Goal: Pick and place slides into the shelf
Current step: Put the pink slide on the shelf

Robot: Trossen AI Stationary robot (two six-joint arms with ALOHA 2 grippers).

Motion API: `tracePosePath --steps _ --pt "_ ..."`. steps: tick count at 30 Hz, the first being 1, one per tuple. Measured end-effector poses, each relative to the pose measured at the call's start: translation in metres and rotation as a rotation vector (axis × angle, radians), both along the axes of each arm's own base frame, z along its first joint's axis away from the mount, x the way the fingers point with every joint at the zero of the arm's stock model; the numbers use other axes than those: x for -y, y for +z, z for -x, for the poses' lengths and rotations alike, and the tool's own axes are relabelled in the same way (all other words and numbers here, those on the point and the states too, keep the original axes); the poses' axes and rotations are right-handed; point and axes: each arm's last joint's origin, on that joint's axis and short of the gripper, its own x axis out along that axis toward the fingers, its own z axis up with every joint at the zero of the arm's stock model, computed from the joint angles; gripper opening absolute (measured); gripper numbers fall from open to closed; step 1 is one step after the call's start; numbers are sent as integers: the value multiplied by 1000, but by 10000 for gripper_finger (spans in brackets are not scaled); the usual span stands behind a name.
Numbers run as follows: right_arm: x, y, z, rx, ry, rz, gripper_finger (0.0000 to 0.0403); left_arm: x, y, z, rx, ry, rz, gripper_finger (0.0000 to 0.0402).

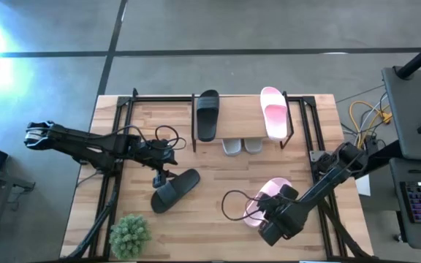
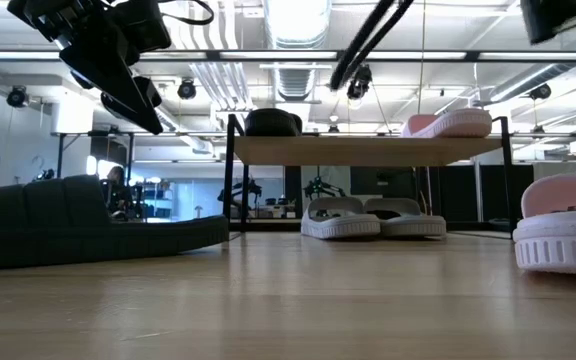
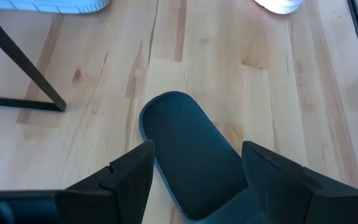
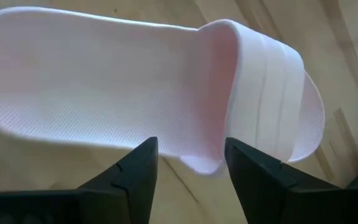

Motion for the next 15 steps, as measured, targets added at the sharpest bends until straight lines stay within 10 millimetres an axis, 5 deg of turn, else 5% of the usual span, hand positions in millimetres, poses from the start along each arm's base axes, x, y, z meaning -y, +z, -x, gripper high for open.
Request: tracePosePath --steps 15 --pt "26 -14 -3 -123 -196 250 182 0 0 0 6 -16 -15 228"
